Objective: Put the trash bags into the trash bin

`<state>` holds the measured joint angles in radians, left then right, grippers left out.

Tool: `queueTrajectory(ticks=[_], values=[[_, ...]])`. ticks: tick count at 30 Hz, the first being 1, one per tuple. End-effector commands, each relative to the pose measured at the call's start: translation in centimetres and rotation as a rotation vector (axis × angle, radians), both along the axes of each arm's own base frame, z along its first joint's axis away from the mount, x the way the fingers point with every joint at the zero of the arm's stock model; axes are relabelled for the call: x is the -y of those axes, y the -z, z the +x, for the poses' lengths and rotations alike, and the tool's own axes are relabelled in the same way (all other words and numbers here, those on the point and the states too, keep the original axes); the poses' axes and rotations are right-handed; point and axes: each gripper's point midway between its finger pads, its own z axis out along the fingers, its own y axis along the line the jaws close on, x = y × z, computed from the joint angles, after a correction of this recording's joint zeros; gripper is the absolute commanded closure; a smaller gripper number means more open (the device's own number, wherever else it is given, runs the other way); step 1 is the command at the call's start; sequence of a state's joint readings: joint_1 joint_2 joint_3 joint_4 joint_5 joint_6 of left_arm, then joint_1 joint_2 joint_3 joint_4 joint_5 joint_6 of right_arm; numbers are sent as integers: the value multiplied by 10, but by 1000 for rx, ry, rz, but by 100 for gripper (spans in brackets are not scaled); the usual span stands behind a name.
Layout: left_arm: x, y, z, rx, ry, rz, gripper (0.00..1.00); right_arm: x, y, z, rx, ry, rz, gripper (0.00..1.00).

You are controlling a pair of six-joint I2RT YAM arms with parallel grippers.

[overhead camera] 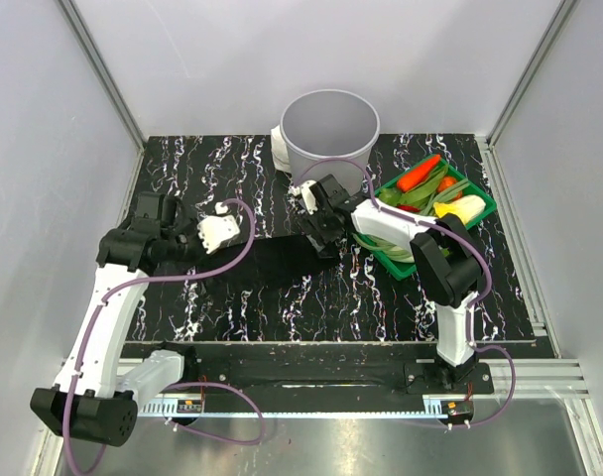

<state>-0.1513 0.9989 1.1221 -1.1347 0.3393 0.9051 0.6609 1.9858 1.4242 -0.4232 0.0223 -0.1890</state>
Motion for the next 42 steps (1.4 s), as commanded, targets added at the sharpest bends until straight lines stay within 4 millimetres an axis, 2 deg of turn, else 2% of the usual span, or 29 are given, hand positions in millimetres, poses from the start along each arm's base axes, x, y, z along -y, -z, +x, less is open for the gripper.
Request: queueTrajectory(ticks=[1, 5, 12, 18, 21, 32, 42], values=[[3, -41, 7, 126, 28, -24, 100, -29, -25, -5, -58, 6, 151, 22], [2, -57, 7, 162, 25, -24, 100, -32, -27, -6, -73, 11, 162, 22], [5, -71, 3, 186, 37, -47, 100, -32, -2, -7, -102, 26, 128, 23], [9, -84, -2, 206, 53, -69, 100, -43, 13, -14, -118, 12, 110, 24], [7, -92, -1, 227, 46, -67, 100, -38, 17, -17, -105, 24, 73, 25], [-9, -113, 0, 307, 8, 0, 100, 4, -2, -20, -18, 75, -44, 27], [-22, -119, 0, 347, -20, 55, 100, 13, -32, -20, 37, 86, -31, 27]])
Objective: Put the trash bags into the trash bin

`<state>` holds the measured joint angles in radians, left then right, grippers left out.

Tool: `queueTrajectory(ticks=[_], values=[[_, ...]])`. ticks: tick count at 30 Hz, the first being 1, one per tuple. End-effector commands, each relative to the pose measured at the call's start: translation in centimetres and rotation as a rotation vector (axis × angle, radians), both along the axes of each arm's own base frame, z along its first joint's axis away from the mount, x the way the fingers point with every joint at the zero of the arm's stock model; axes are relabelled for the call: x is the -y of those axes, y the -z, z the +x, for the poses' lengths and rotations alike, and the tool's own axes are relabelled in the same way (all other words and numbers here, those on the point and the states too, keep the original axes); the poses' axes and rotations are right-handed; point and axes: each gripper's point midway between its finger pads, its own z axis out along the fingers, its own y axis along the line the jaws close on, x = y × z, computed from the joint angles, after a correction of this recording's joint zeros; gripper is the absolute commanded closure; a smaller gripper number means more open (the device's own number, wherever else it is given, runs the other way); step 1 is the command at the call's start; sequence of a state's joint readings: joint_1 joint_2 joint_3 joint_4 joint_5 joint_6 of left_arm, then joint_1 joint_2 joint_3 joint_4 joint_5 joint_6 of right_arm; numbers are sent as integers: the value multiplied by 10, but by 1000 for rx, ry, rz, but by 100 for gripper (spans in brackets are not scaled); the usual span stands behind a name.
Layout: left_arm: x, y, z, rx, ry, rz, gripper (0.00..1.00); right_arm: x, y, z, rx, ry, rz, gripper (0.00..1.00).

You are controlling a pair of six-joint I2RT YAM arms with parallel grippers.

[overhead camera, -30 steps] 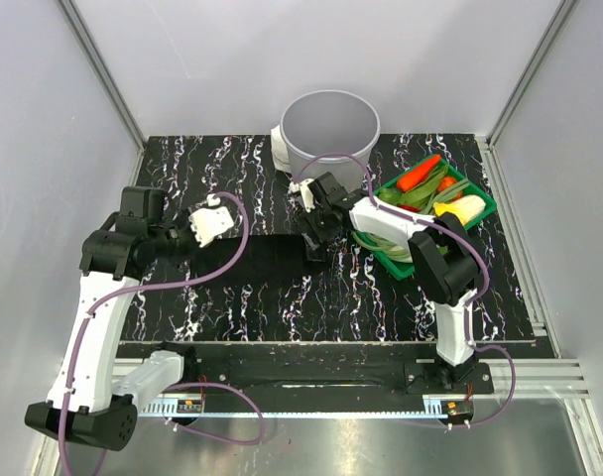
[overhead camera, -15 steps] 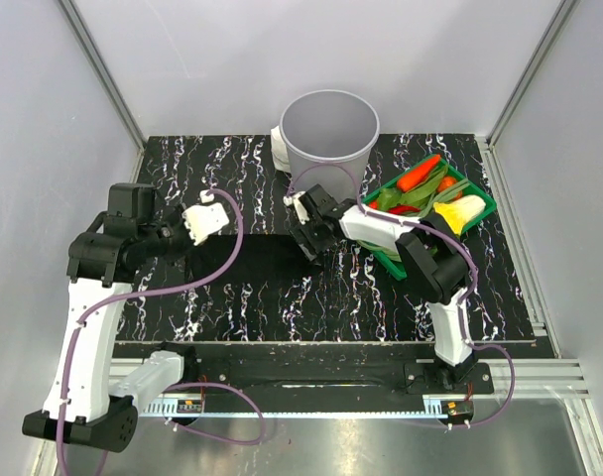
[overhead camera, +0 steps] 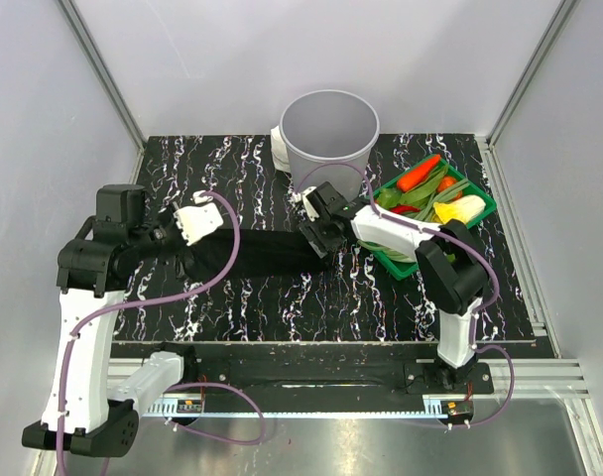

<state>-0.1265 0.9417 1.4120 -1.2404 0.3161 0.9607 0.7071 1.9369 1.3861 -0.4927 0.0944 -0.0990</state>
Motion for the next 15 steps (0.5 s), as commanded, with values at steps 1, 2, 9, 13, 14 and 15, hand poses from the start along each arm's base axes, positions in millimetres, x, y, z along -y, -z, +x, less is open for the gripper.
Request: queueTrajectory(ticks=[1, 2, 9, 13, 14, 15], values=[[-10, -19, 1, 82, -25, 37, 100, 6, -31, 8, 75, 18, 14, 27], [-11, -17, 1, 77, -26, 38, 100, 5, -32, 9, 77, 16, 16, 27], [-10, -12, -2, 62, -25, 34, 100, -17, -25, 9, 21, -9, 85, 27], [-11, -14, -2, 68, -25, 37, 100, -27, -14, 10, -15, -16, 111, 27], [-11, -13, -2, 65, -27, 38, 100, -32, -12, 8, -34, -24, 131, 27], [-11, -13, -2, 65, -25, 38, 100, -35, -10, 7, -43, -28, 138, 27]])
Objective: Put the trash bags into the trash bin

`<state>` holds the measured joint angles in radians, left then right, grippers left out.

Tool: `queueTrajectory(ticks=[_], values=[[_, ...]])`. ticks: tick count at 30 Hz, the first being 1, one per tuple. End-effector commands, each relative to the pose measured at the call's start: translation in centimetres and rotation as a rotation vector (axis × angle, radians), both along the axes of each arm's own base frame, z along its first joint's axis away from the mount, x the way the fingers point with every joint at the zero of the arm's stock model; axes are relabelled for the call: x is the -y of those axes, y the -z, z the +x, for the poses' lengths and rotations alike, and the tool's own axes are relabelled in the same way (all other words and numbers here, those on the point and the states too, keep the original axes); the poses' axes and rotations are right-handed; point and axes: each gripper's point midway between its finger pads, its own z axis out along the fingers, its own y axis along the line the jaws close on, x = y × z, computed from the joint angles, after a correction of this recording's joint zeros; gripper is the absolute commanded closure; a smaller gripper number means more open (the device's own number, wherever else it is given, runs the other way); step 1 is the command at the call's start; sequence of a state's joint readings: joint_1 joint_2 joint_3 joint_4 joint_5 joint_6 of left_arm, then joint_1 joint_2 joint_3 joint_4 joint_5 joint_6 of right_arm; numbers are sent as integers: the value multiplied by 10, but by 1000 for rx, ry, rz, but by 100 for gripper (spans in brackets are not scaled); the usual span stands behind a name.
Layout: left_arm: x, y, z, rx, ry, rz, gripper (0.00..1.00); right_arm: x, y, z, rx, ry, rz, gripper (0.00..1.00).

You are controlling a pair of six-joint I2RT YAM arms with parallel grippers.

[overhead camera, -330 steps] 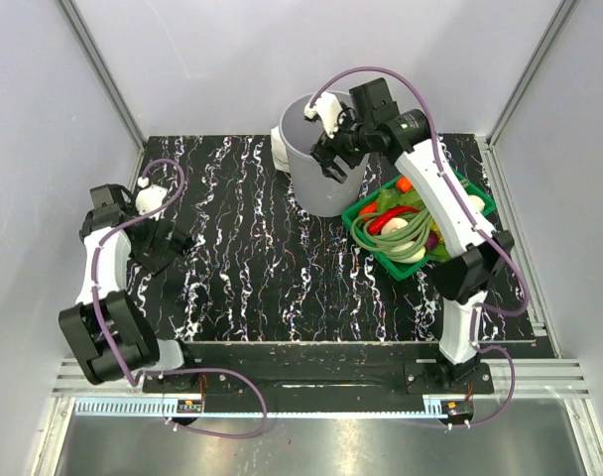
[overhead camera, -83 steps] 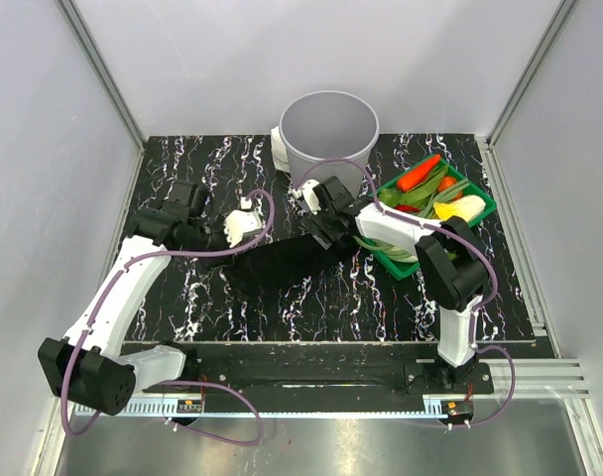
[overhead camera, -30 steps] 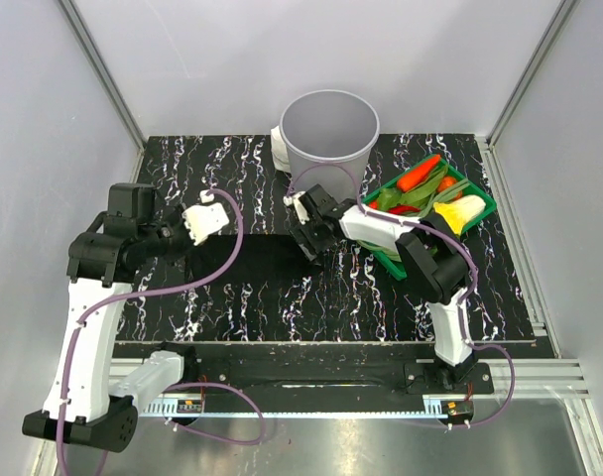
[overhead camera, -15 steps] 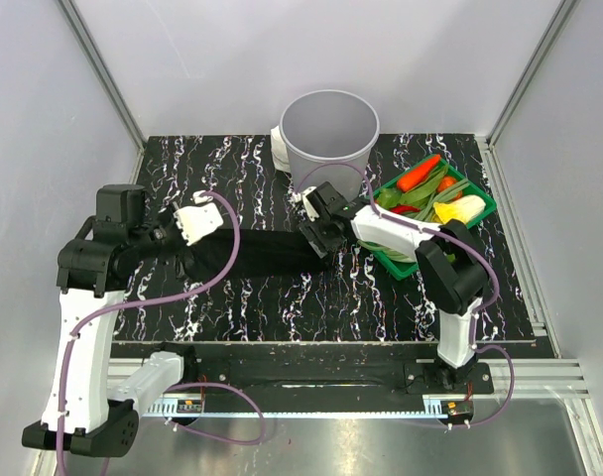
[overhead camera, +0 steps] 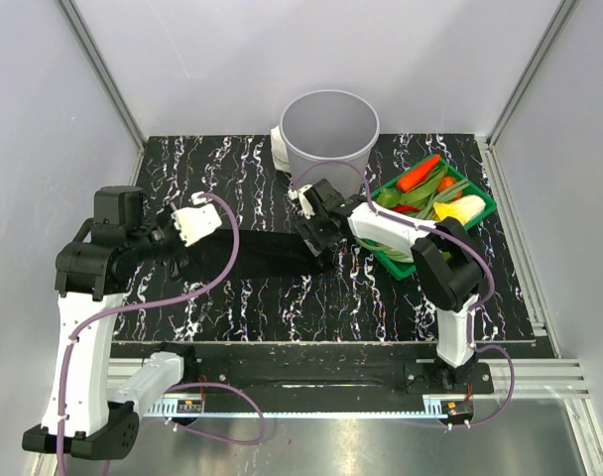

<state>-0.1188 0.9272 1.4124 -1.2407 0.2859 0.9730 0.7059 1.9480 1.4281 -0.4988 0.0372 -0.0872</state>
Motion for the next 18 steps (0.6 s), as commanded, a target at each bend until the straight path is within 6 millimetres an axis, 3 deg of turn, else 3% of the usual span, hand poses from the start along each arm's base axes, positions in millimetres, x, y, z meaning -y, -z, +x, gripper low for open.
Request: queueTrajectory(ticks=[1, 8, 13, 18], values=[[-3, -9, -1, 41, -4, 10, 100, -22, 1, 5, -36, -11, 83, 27], [-8, -11, -1, 52, -17, 34, 100, -10, 26, 9, -30, 13, 10, 29], [-16, -9, 1, 58, -33, 69, 100, -3, 13, 11, 15, 16, -1, 30], [-23, 4, 1, 30, -50, 93, 100, 10, -5, 20, 80, 32, -29, 30]])
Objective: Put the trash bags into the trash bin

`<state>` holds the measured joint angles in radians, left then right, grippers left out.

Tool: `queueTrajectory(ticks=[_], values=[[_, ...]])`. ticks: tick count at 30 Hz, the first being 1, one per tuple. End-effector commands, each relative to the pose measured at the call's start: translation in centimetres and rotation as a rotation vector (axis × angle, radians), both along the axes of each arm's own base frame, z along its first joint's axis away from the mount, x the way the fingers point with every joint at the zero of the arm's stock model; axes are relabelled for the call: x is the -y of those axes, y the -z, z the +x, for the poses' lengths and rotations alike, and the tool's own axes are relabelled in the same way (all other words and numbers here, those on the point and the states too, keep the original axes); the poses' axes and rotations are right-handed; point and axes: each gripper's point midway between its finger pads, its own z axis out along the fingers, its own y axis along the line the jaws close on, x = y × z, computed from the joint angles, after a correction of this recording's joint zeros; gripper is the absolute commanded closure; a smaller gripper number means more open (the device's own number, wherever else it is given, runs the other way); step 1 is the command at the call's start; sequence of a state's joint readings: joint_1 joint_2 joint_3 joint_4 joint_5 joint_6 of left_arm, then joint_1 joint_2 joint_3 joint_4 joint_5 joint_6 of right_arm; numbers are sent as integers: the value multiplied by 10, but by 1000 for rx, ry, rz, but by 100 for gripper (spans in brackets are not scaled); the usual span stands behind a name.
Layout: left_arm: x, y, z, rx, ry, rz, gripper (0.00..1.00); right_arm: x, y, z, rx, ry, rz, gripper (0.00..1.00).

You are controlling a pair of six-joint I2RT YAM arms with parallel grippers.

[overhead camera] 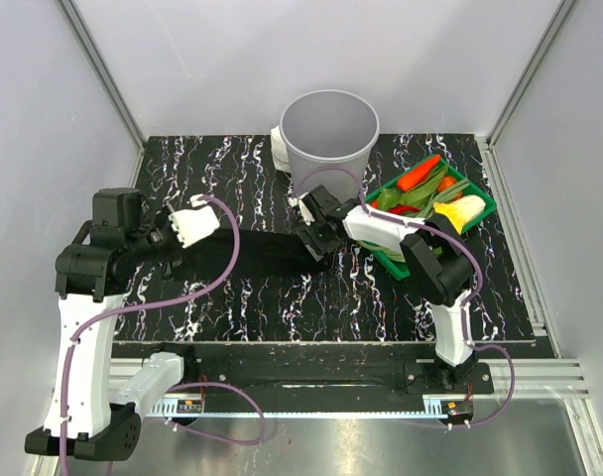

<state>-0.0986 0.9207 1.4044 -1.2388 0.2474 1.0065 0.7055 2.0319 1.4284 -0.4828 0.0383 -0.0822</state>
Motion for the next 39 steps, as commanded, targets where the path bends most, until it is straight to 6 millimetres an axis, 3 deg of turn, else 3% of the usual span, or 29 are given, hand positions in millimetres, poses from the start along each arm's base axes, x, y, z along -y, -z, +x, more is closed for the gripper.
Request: queueTrajectory(ticks=[1, 7, 20, 28, 35, 39], values=[[-14, 5, 0, 16, -35, 54, 100, 11, -41, 23, 139, 28, 7, 30], [-24, 12, -2, 3, -62, 89, 100, 26, -43, 27, 145, 53, -6, 30], [-40, -5, -10, 36, -88, 161, 100, 29, -67, 26, 189, 52, 21, 30], [-35, -24, -11, 78, -74, 136, 100, 6, -75, 16, 126, 0, 121, 29], [-23, -37, -7, 106, -43, 73, 100, -32, -80, 3, 58, -65, 230, 27], [-14, -44, -3, 126, -21, 26, 100, -47, -66, 1, 36, -85, 218, 27]])
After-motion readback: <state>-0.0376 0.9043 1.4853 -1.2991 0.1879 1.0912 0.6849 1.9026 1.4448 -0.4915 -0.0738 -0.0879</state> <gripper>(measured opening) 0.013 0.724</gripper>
